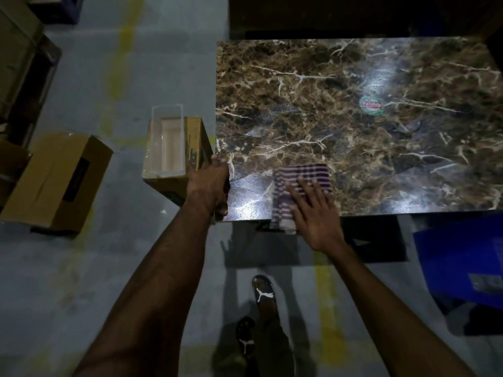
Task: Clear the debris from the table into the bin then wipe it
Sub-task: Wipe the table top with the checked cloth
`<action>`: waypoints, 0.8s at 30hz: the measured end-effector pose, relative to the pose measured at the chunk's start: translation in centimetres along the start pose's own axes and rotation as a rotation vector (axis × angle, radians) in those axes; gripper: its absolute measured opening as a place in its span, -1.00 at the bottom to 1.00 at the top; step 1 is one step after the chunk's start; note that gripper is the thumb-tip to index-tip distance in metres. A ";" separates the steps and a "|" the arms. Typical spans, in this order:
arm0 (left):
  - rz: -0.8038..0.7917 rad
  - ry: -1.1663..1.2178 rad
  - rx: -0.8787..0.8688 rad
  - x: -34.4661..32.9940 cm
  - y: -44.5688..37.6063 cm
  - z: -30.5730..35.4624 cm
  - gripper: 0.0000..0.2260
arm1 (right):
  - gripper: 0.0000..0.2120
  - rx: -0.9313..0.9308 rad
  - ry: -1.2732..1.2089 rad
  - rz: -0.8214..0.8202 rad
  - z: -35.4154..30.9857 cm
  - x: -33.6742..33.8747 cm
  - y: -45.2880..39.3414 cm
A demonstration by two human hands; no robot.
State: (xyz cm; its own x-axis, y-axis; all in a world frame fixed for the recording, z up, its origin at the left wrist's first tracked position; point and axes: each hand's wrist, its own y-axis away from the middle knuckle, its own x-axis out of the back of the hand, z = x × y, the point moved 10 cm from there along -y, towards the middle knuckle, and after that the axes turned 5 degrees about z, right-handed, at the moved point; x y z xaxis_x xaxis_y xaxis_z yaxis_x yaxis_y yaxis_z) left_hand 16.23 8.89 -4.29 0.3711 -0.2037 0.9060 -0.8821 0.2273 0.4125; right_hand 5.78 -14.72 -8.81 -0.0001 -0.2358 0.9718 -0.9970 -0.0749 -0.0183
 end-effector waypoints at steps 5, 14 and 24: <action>0.005 -0.056 -0.018 -0.2 -0.4 0.3 0.22 | -0.43 -0.220 -0.023 0.042 2.6 0.8 -4.1; -0.018 -0.047 -0.018 -0.7 -0.6 0.0 0.21 | -0.46 0.038 -0.020 -0.036 -1.2 0.0 1.1; -0.064 -0.062 0.015 -0.9 -0.9 -0.2 0.22 | -0.44 -0.025 -0.050 -0.037 -2.9 -0.8 -4.3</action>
State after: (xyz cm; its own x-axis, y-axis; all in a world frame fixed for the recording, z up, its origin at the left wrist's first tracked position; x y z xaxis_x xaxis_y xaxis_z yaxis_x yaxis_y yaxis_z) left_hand 16.72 9.07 -5.43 0.4084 -0.2759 0.8701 -0.8618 0.1977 0.4672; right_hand 9.82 -11.42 -8.87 0.0398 -0.2817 0.9587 -0.9979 -0.0601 0.0237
